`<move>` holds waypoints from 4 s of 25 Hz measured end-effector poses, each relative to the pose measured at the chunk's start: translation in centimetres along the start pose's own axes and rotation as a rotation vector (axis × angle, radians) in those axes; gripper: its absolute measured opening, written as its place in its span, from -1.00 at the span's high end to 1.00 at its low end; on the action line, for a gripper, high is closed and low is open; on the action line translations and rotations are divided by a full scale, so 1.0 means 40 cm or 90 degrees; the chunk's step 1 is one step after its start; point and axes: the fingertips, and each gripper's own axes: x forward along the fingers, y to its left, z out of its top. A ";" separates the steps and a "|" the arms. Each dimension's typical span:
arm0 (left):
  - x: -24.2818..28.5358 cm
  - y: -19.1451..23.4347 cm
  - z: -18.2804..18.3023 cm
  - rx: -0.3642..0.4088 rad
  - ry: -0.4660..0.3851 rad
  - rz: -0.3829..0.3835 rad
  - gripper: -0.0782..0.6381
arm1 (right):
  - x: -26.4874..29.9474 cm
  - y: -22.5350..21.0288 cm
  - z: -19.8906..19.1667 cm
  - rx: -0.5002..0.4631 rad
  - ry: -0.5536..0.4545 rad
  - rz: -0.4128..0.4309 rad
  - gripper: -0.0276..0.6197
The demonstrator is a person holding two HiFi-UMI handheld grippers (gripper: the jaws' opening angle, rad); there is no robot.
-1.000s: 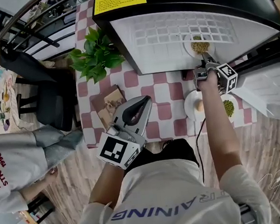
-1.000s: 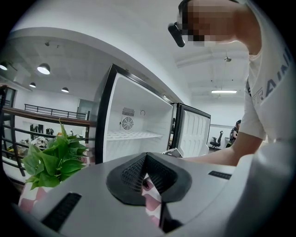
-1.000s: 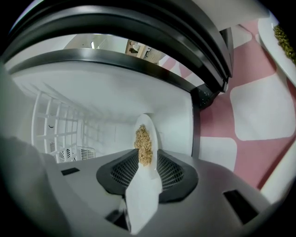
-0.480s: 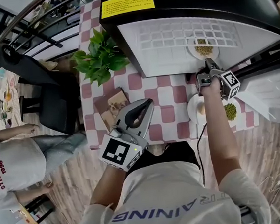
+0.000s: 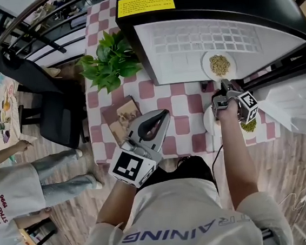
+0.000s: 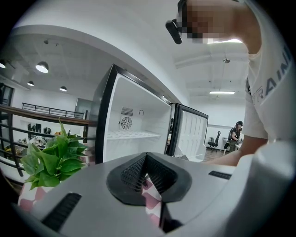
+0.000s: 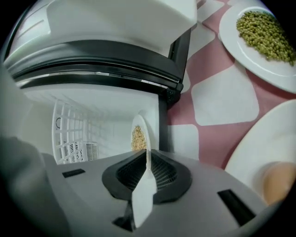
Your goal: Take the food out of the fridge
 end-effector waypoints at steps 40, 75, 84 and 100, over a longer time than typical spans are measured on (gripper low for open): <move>-0.166 0.026 0.067 0.029 -0.046 -0.083 0.77 | -0.332 -0.036 -0.329 -0.089 0.124 0.091 0.82; -0.206 0.009 0.039 0.031 -0.028 -0.125 0.77 | -0.359 -0.326 -0.501 -0.585 0.293 -0.133 0.10; -0.194 0.002 0.041 0.031 -0.030 -0.132 0.77 | -0.384 -0.345 -0.499 -0.778 0.330 -0.206 0.01; -0.138 -0.090 0.111 0.027 -0.079 -0.194 0.77 | -0.525 0.028 -0.296 -0.771 0.021 -0.054 0.83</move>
